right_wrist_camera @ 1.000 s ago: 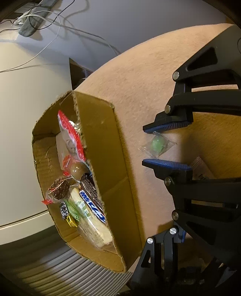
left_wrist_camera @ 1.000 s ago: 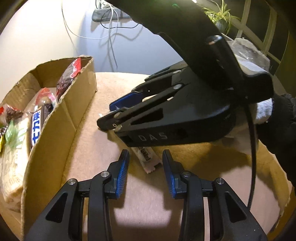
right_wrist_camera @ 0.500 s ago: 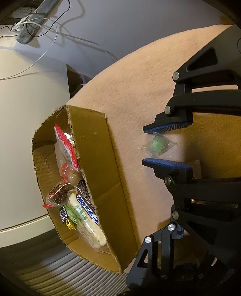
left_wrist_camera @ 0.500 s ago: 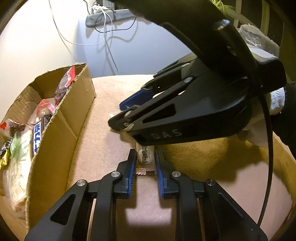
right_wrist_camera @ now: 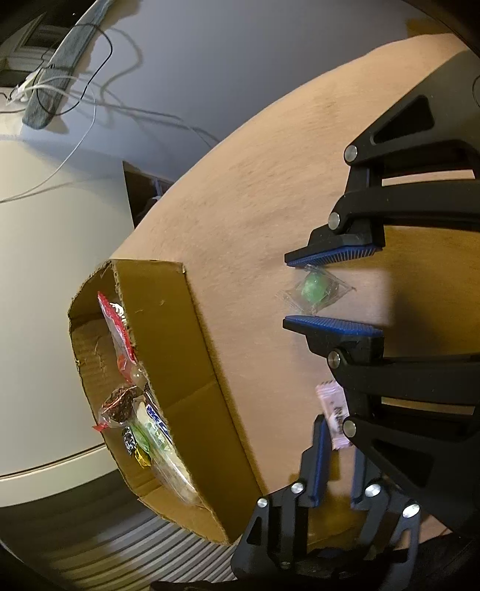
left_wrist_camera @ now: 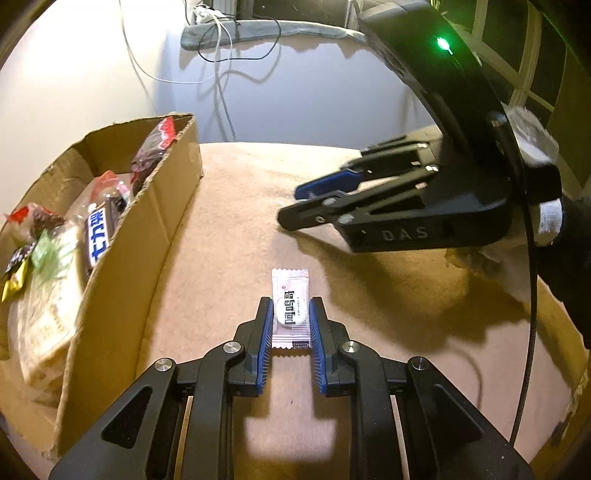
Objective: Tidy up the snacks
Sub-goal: 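Grasp the pink candy with the left gripper while the right grasps the clear green candy, then carry the pink candy and green candy into the box and open both grippers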
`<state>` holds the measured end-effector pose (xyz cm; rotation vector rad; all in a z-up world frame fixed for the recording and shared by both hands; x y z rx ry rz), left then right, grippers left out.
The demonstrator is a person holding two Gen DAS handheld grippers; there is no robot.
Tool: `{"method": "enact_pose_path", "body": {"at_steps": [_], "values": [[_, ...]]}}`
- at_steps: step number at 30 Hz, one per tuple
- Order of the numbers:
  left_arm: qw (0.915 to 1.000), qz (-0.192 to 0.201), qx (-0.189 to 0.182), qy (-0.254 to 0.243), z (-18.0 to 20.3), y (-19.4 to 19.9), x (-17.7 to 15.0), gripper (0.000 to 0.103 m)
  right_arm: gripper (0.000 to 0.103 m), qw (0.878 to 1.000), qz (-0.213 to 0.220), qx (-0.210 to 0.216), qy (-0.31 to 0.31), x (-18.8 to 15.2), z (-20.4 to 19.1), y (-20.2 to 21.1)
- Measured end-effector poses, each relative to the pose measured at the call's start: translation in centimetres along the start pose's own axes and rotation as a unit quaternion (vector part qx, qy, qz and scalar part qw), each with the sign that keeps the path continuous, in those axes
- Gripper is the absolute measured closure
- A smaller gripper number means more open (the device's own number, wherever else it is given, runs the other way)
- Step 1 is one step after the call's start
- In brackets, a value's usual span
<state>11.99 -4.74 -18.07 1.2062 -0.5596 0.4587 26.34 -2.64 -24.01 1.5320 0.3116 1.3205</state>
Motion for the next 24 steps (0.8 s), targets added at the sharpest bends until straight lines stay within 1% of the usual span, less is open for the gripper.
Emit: {"method": "enact_pose_path", "body": {"at_steps": [2, 6, 15, 20, 24], "values": [[1.0, 0.005, 0.0, -0.001, 0.2, 0.4, -0.1, 0.085, 0.075, 1.0, 0.0, -0.006, -0.002, -0.5, 0.0, 0.4], [0.9999, 0.011, -0.005, -0.003, -0.9, 0.2, 0.6, 0.085, 0.075, 1.0, 0.004, -0.018, -0.015, -1.5, 0.1, 1.2], [0.9995, 0.027, -0.014, -0.007, -0.3, 1.5, 0.2, 0.085, 0.075, 0.998, 0.006, -0.041, -0.049, -3.9, 0.1, 3.4], [0.9989, 0.039, -0.024, -0.009, -0.3, 2.8, 0.5, 0.085, 0.075, 0.995, 0.021, -0.052, -0.079, -4.6, 0.3, 5.7], [0.9979, 0.055, -0.028, -0.018, -0.4, 4.4, 1.2, 0.085, 0.075, 0.993, 0.036, -0.064, -0.097, -4.5, 0.3, 7.7]]}}
Point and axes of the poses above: each gripper's, at about its wrist camera, not at the fingertips, and y roughly against the way its jaws point, z to its right, x to its top, the point moved 6 cm from there along -y, roughly the way its jaws point, and after that the axes turned 11 degrees about -x, right-handed, at the moved point
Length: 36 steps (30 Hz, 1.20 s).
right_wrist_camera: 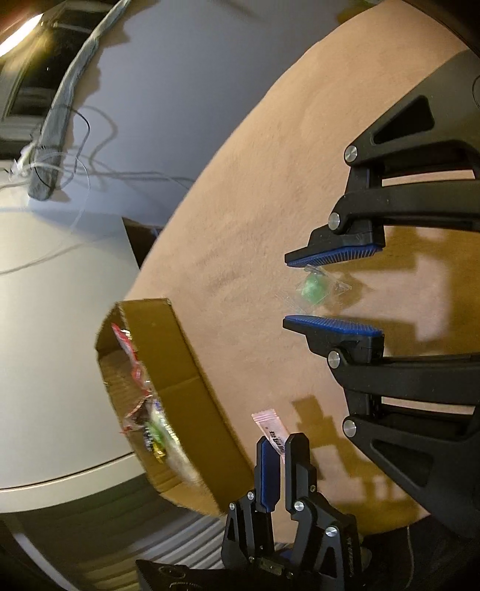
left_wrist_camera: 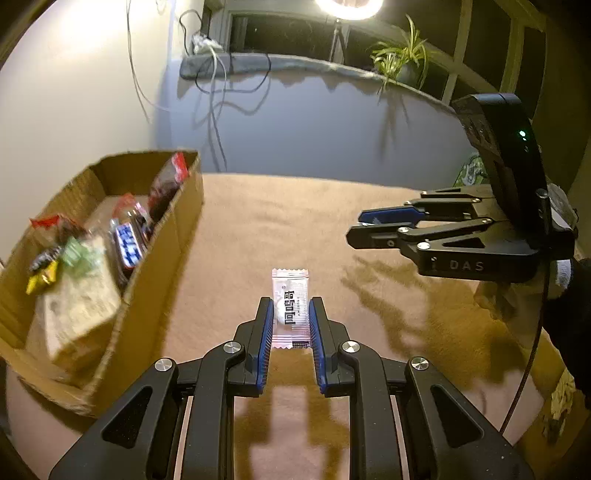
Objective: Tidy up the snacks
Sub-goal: 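Carry the pink candy and green candy into the box and open both grippers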
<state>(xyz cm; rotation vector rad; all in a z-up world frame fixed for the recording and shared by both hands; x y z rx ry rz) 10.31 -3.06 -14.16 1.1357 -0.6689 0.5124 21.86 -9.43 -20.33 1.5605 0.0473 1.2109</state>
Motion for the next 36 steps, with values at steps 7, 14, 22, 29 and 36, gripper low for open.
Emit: {"method": "enact_pose_path", "body": {"at_steps": [7, 14, 22, 29, 36], "values": [[0.9995, 0.031, 0.002, -0.002, -1.4, 2.8, 1.3, 0.085, 0.075, 1.0, 0.028, -0.009, -0.007, 2.4, -1.3, 2.8], [0.9982, 0.056, 0.022, 0.01, -4.3, 5.6, 2.2, 0.085, 0.075, 0.999, 0.054, 0.004, -0.008, 6.5, -4.2, 3.4], [0.9957, 0.074, 0.047, 0.03, -8.5, 8.3, 2.5, 0.085, 0.075, 0.998, 0.063, 0.02, 0.012, 10.6, -8.6, 1.5], [0.9938, 0.079, 0.063, 0.047, -11.3, 9.3, 2.6, 0.085, 0.075, 0.997, 0.062, 0.031, 0.018, 13.3, -10.9, -0.5], [0.9923, 0.081, 0.072, 0.06, -13.3, 9.5, 2.9, 0.085, 0.075, 0.998, 0.055, 0.039, 0.019, 15.0, -12.0, -2.3]]}}
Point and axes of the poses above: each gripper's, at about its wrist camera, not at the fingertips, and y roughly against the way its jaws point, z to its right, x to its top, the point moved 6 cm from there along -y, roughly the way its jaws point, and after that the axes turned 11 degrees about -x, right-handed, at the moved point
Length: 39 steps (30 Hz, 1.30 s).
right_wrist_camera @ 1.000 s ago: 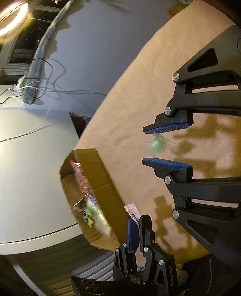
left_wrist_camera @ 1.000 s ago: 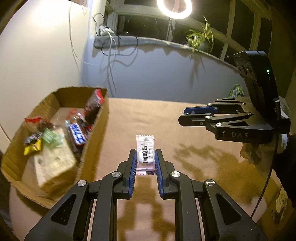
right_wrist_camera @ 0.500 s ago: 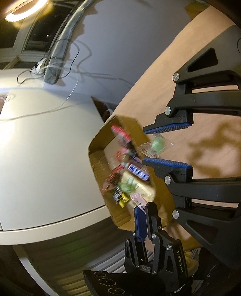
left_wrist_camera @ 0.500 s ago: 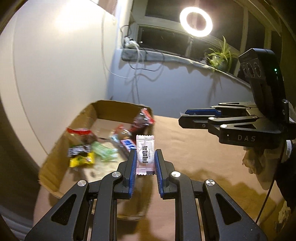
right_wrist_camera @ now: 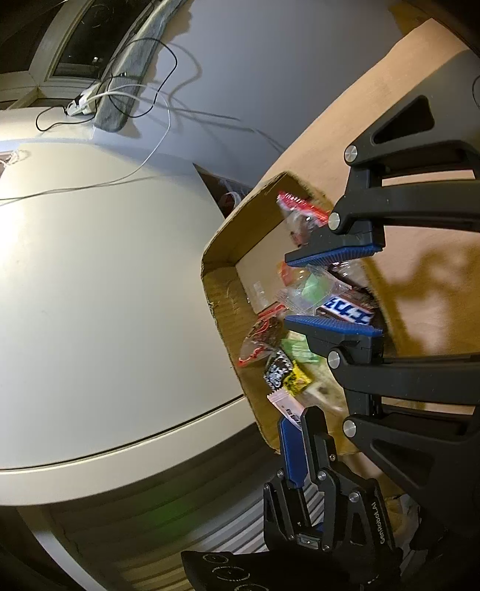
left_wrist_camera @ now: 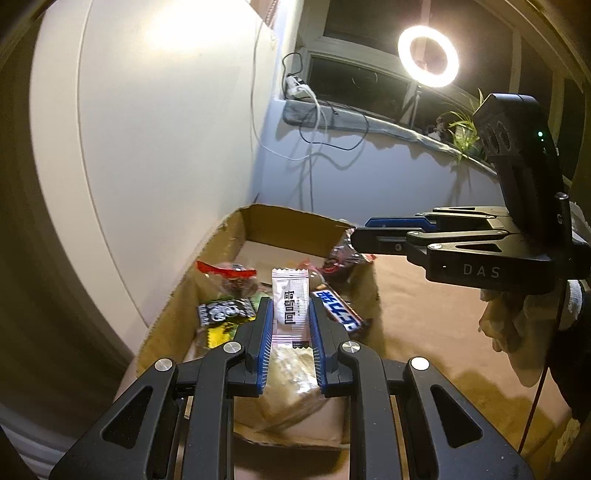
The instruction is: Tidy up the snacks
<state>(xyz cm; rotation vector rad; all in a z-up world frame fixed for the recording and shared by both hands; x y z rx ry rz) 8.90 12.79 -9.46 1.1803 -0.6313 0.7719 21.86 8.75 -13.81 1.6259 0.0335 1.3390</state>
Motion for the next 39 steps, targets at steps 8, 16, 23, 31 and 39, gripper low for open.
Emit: {"method": "enact_pose_path", "body": {"at_steps": [8, 16, 23, 31, 39], "values": [[0.9999, 0.0, 0.006, 0.008, -1.1, -0.2, 0.2, 0.084, 0.072, 1.0, -0.005, 0.006, -0.002, 0.8, -0.7, -1.4], [0.9998, 0.001, 0.013, 0.013, -1.4, -0.1, 0.3, 0.078, 0.059, 1.0, 0.003, 0.005, -0.008, 1.3, -0.6, -1.1], [0.9998, 0.005, 0.019, 0.01, -1.3, 0.4, 0.4, 0.069, 0.058, 1.0, 0.006, 0.0, -0.02, 1.3, -0.1, -0.5], [0.9992, 0.02, 0.031, 0.013, -0.9, 1.8, 0.7, 0.041, 0.04, 0.999, 0.018, -0.018, -0.031, 0.5, 0.1, 1.6], [0.997, 0.043, 0.063, 0.012, -0.1, 4.3, 0.2, 0.023, 0.02, 0.996, 0.042, -0.06, -0.052, -1.0, 0.7, 5.6]]}}
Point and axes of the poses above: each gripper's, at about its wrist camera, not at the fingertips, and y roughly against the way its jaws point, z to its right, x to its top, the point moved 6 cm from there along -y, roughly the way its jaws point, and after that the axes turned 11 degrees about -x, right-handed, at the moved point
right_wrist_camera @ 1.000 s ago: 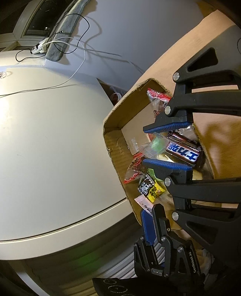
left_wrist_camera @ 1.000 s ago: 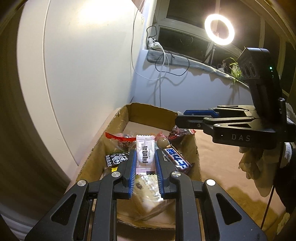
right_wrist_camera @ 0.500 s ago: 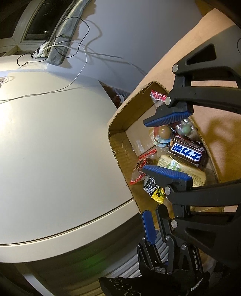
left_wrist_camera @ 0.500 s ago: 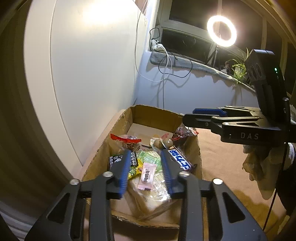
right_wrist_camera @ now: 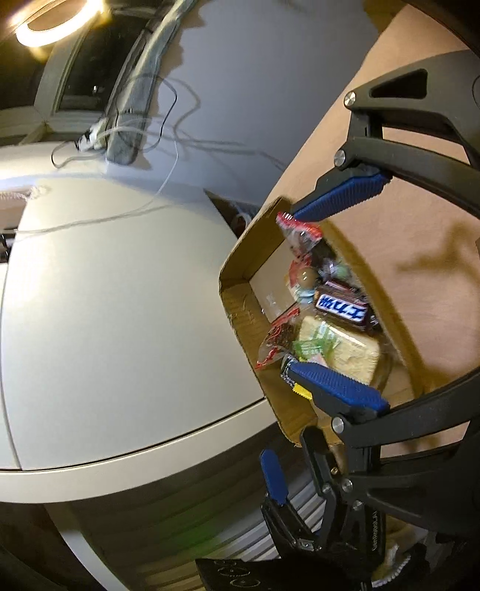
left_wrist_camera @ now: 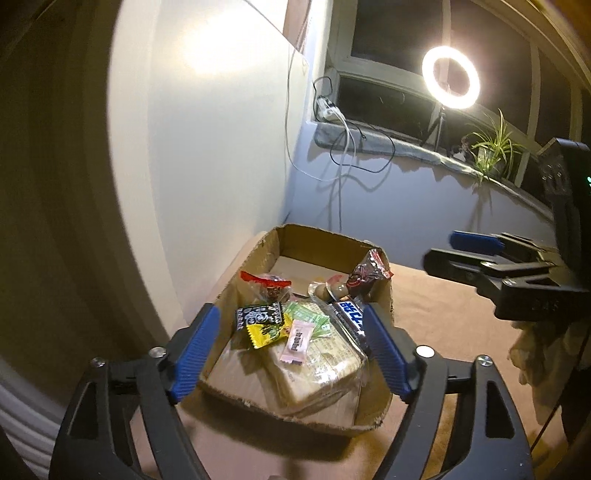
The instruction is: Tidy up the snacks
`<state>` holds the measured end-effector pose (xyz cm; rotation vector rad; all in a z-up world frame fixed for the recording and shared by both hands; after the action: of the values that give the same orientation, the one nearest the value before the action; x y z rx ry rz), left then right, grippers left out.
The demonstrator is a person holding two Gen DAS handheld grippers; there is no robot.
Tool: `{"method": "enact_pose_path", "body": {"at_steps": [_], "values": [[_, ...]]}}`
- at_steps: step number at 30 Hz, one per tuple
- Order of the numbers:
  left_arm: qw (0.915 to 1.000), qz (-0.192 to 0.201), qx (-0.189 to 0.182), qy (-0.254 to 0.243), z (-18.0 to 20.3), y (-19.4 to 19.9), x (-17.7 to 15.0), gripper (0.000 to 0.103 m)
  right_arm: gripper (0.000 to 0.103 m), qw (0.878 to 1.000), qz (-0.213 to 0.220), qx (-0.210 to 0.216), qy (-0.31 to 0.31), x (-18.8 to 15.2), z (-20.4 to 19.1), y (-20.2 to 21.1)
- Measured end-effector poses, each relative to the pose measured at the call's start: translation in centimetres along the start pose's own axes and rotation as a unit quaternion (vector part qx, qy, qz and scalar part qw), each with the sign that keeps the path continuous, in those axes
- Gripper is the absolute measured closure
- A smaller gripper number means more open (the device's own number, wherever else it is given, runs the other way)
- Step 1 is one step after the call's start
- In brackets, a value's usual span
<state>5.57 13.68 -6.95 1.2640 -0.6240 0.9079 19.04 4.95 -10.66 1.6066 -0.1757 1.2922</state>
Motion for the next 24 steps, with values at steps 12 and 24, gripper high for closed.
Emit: {"method": "enact_pose_path", "body": {"at_steps": [12, 24], "values": [[0.9995, 0.012, 0.027, -0.008, 0.8, 2.5, -0.8, 0.02, 0.019, 0.997, 0.003, -0.071, -0.04, -3.4, 1.9, 3.9], [0.9995, 0.012, 0.028, -0.008, 1.5, 2.6, -0.7, 0.02, 0.019, 0.995, -0.001, -0.087, -0.052, -4.9, 3.0, 5.1]]}}
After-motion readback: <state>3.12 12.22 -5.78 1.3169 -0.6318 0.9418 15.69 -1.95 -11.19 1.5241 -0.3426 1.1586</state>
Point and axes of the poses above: each gripper's, at about its wrist camera, not at the fingertips, and y roughly against the way its jaws point, z to its right, x to its top, the point moved 6 cm from there along -y, roughly the way its jaws point, and after that the axes turned 11 degrees about -x, right-handed, at the moved point
